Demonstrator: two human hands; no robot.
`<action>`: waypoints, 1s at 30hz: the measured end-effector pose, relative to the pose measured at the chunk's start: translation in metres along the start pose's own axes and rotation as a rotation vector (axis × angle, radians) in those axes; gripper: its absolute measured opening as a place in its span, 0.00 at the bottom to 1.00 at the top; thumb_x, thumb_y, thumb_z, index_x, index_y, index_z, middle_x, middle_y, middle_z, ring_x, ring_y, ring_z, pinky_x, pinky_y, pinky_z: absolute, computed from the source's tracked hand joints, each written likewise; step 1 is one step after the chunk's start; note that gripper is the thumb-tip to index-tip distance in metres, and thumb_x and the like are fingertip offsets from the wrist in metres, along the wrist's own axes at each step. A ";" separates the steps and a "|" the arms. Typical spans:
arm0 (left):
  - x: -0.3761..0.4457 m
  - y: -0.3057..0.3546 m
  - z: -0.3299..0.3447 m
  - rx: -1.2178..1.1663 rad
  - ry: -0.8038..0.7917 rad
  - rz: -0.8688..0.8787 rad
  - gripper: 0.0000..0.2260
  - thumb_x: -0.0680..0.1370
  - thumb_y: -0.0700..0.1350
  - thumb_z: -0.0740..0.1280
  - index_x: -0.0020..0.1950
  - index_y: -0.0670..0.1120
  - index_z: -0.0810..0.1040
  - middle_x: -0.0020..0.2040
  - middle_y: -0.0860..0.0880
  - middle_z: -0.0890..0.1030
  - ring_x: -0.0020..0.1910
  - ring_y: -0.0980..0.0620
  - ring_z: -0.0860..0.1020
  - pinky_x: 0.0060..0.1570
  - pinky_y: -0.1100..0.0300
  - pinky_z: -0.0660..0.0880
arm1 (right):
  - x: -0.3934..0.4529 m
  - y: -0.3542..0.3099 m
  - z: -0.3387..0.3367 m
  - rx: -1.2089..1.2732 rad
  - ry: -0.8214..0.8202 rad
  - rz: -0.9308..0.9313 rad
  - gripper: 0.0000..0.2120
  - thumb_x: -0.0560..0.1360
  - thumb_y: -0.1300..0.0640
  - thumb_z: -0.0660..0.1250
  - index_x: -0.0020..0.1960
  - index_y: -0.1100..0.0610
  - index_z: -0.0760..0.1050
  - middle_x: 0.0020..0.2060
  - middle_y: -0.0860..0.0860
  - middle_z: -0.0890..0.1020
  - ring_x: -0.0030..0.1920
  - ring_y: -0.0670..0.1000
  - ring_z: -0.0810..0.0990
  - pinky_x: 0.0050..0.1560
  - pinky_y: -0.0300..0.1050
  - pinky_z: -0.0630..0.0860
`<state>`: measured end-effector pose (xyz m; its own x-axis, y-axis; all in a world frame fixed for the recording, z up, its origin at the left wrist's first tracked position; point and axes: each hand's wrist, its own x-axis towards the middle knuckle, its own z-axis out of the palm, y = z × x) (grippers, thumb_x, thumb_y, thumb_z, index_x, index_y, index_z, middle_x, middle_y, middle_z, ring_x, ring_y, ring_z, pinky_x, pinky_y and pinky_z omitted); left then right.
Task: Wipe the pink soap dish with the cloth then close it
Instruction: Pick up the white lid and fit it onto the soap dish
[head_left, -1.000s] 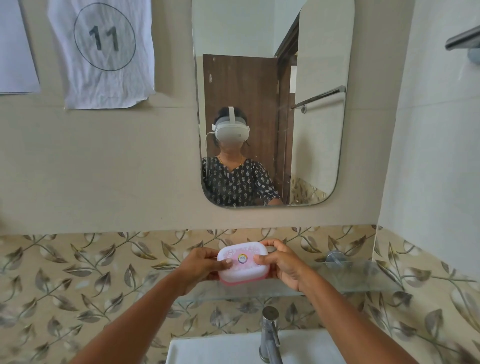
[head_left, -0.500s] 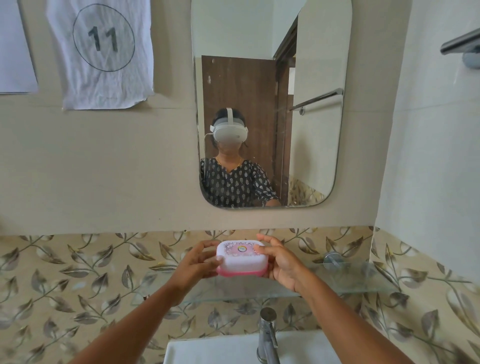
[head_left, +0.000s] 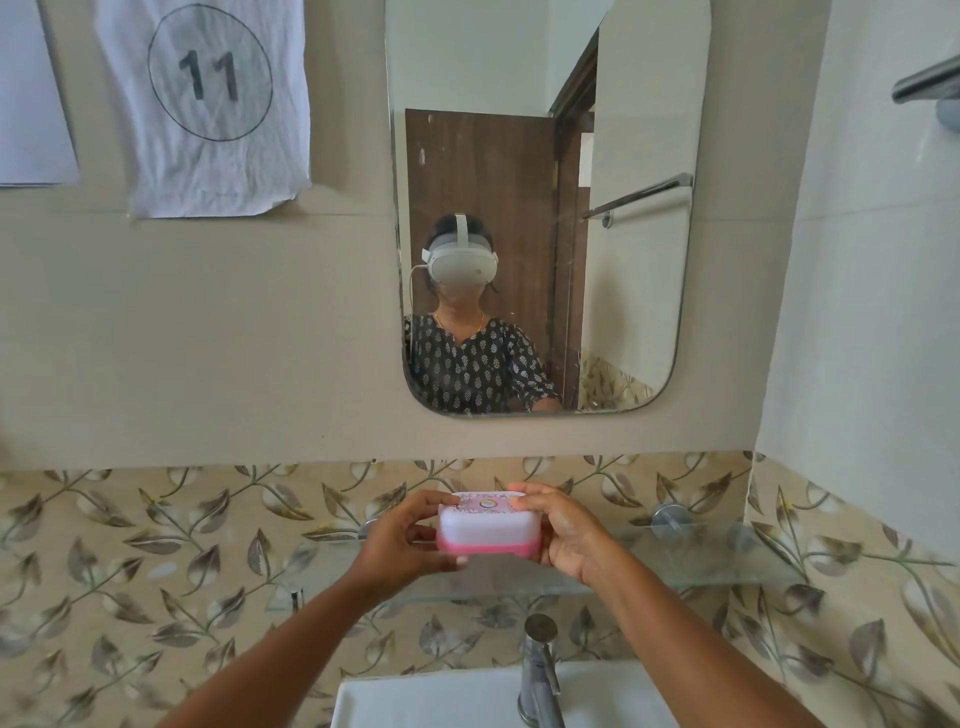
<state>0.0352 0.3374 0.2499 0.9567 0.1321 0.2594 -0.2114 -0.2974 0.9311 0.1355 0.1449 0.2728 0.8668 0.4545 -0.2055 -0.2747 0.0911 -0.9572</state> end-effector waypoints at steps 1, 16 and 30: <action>0.000 0.001 0.001 0.010 0.017 0.003 0.25 0.63 0.34 0.79 0.57 0.46 0.77 0.54 0.46 0.82 0.46 0.48 0.83 0.44 0.54 0.82 | 0.000 0.000 0.000 0.002 0.008 0.003 0.12 0.72 0.66 0.66 0.51 0.52 0.78 0.46 0.56 0.80 0.39 0.53 0.77 0.26 0.40 0.76; 0.002 0.004 0.011 0.009 0.133 -0.063 0.33 0.58 0.39 0.82 0.60 0.48 0.72 0.54 0.47 0.81 0.47 0.45 0.83 0.41 0.54 0.82 | 0.003 0.005 -0.004 -0.204 0.178 -0.116 0.23 0.59 0.50 0.76 0.48 0.63 0.78 0.46 0.60 0.84 0.43 0.57 0.83 0.40 0.54 0.83; 0.015 -0.004 0.039 0.239 0.140 -0.097 0.30 0.55 0.45 0.83 0.52 0.49 0.74 0.51 0.53 0.82 0.49 0.56 0.80 0.47 0.54 0.81 | -0.001 0.009 -0.034 -0.552 0.364 -0.156 0.12 0.65 0.51 0.75 0.41 0.59 0.82 0.40 0.52 0.85 0.38 0.50 0.81 0.37 0.41 0.72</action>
<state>0.0579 0.3032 0.2398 0.9297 0.2950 0.2207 -0.0514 -0.4893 0.8706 0.1466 0.1153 0.2577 0.9904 0.1366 -0.0197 0.0337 -0.3781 -0.9251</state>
